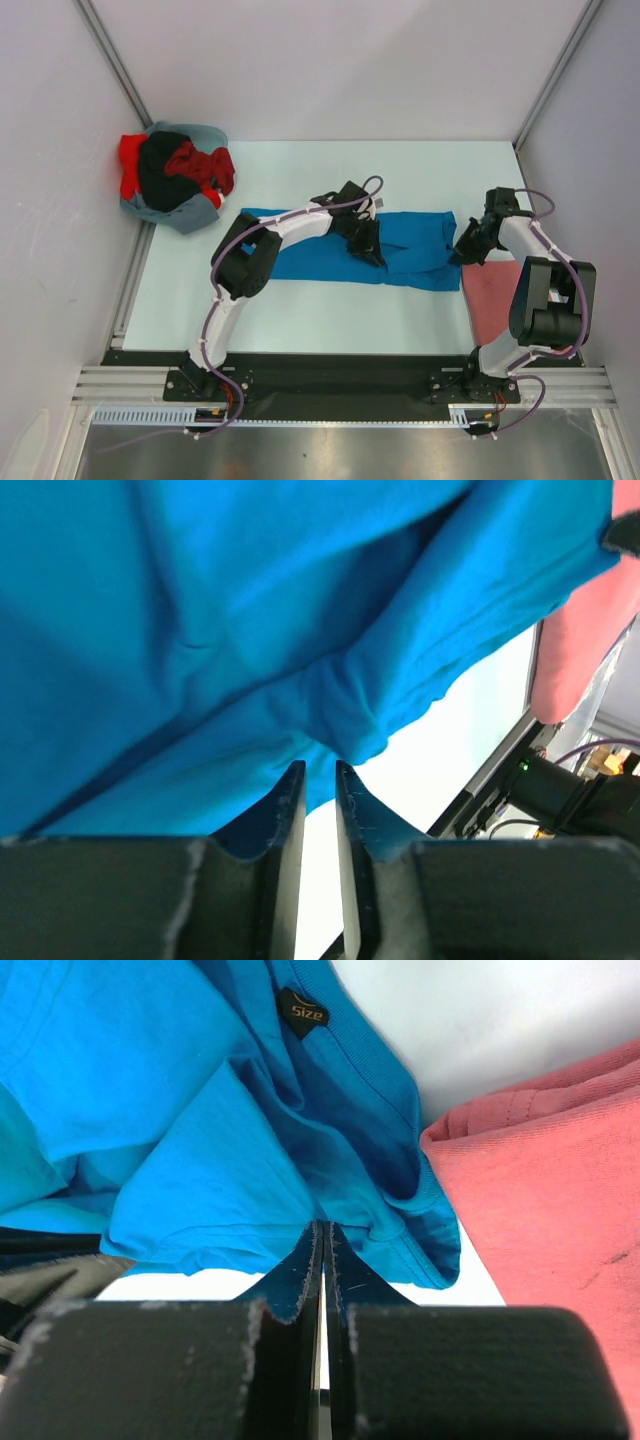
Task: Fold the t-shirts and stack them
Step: Fold the tshirt
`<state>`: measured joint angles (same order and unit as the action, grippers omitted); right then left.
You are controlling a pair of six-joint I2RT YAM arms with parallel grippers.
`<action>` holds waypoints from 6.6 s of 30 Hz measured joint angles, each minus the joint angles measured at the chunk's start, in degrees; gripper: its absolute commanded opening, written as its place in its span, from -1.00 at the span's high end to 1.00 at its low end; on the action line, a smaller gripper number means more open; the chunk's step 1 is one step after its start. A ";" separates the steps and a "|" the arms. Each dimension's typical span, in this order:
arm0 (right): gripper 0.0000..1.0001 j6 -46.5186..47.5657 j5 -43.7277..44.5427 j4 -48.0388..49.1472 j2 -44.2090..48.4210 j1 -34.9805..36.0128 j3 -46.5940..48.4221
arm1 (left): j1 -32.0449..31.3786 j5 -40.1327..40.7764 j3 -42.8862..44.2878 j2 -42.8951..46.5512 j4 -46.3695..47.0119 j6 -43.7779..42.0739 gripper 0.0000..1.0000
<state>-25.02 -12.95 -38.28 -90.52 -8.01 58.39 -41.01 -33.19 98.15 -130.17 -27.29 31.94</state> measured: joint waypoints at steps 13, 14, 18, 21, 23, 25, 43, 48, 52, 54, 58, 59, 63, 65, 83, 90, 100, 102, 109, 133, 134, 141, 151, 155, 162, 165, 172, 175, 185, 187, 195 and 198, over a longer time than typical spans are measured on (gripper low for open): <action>1.00 0.20 -0.48 -0.13 1.16 0.00 0.00 | 1.03 -0.15 1.01 -0.26 0.20 0.90 0.64; 1.00 0.20 -0.55 -0.13 1.18 0.00 0.00 | 1.03 -0.22 1.42 -0.35 0.31 1.05 0.64; 1.00 -0.04 -1.09 -0.11 1.18 0.00 -0.20 | 1.03 -0.26 1.73 -0.35 1.09 1.27 0.63; 1.00 -0.52 -1.62 -0.07 1.18 0.00 -0.42 | 0.98 -0.26 1.73 -0.46 1.55 1.77 0.63; 1.00 -1.11 -2.27 -0.04 1.18 0.00 -0.48 | 0.87 -0.20 1.73 -0.74 2.05 2.34 0.63; 1.00 -1.64 -3.02 0.20 1.31 0.00 -0.81 | 0.83 0.07 1.73 -1.20 2.71 2.75 0.66; 1.00 -3.45 -4.13 0.90 2.99 0.00 -3.02 | -0.20 3.21 -5.42 0.57 6.19 8.37 0.99; 1.00 -3.45 -4.11 0.90 3.15 0.00 -3.21 | -0.76 3.91 -5.55 0.61 8.31 10.69 0.99; 1.00 -3.43 -4.11 0.85 3.43 0.00 -3.23 | -0.79 4.59 -5.55 0.61 9.60 11.93 0.99; 1.00 -3.43 -4.11 0.87 3.63 0.00 -3.23 | -0.76 4.92 -5.55 0.61 10.05 12.33 0.99; 1.00 -3.43 -4.11 0.90 3.78 0.00 -3.48 | -0.52 5.53 -5.20 0.28 10.51 13.35 0.99; 1.00 -3.45 -4.09 0.90 3.82 0.00 -3.80 | -0.44 5.64 -5.07 0.13 10.58 13.66 1.00; 1.00 -3.45 -4.04 0.87 3.96 0.00 -5.51 | 0.22 6.16 -5.03 -0.33 11.34 15.06 0.99; 1.00 -3.45 -3.93 0.85 3.96 0.00 -6.21 | 0.66 6.16 -4.92 -0.63 12.02 15.78 0.99; 0.18 0.94 2.47 -2.14 -0.68 0.00 -2.21 | 1.77 8.17 -5.64 2.75 7.45 8.39 0.92; 0.20 2.12 2.54 -2.99 5.57 0.24 2.84 | 1.36 5.75 -4.72 9.51 3.78 2.78 0.80; 0.98 -2.08 -2.16 2.21 -0.98 2.49 3.26 | -1.86 -1.84 5.05 0.92 7.19 4.02 0.88; 1.00 -2.71 -2.84 3.61 -3.39 2.60 3.26 | -2.32 -2.19 5.03 -1.38 6.93 4.11 0.89; 1.00 -3.96 -2.82 6.91 -10.64 2.32 3.26 | -0.74 -1.44 3.93 -5.31 4.76 3.48 0.92; -0.21 -3.26 3.52 -2.84 -8.04 5.01 15.65 | 4.79 3.52 -0.70 13.57 -10.69 -9.73 0.39; -0.21 -4.20 3.54 -3.17 -6.91 5.46 15.80 | 5.70 4.20 -1.62 16.57 -11.02 -10.14 0.42; 1.00 -14.84 7.06 -4.52 -5.73 14.51 15.93 | 15.54 7.63 -12.66 31.50 -11.15 -12.52 0.49; 1.00 -28.89 17.14 0.17 -5.57 18.03 3.76 | 23.02 9.09 -25.97 33.16 -12.74 -14.05 0.52; 1.00 -31.17 18.71 4.37 -6.03 18.12 0.35 | 23.76 8.79 -26.40 34.23 -12.70 -14.56 0.53; 1.00 -33.42 20.55 6.71 -9.07 19.23 0.44 | 25.38 8.63 -27.32 34.53 -12.79 -15.41 0.53; 1.00 -32.68 21.68 4.35 -12.41 20.09 4.72 | 25.79 8.59 -27.32 34.53 -12.76 -15.56 0.53; 1.00 -28.65 23.12 -3.98 -20.33 20.50 16.87 | 27.43 8.33 -27.32 34.49 -12.76 -15.56 0.53; 1.00 -26.82 23.02 -6.49 -22.73 20.28 20.44 | 27.98 7.93 -27.32 34.36 -12.76 -15.54 0.54; 1.00 -20.92 20.98 -5.33 -25.44 17.86 24.33 | 28.20 6.19 -26.71 31.74 -12.74 -15.50 0.53; 1.00 -19.32 20.52 -5.81 -27.19 17.16 27.02 | 28.22 5.73 -26.60 31.30 -12.76 -15.47 0.53; 1.00 -17.07 22.38 -2.27 -38.80 14.91 44.52 | 28.28 5.84 -26.21 31.15 -12.81 -15.39 0.50; 1.00 -16.15 22.88 -0.66 -42.69 14.23 50.51 | 28.28 7.23 -24.94 30.95 -13.33 -14.97 0.49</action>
<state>-41.17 9.93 -38.94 -133.21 6.22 108.90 -12.73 -25.96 73.21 -99.22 -40.62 16.97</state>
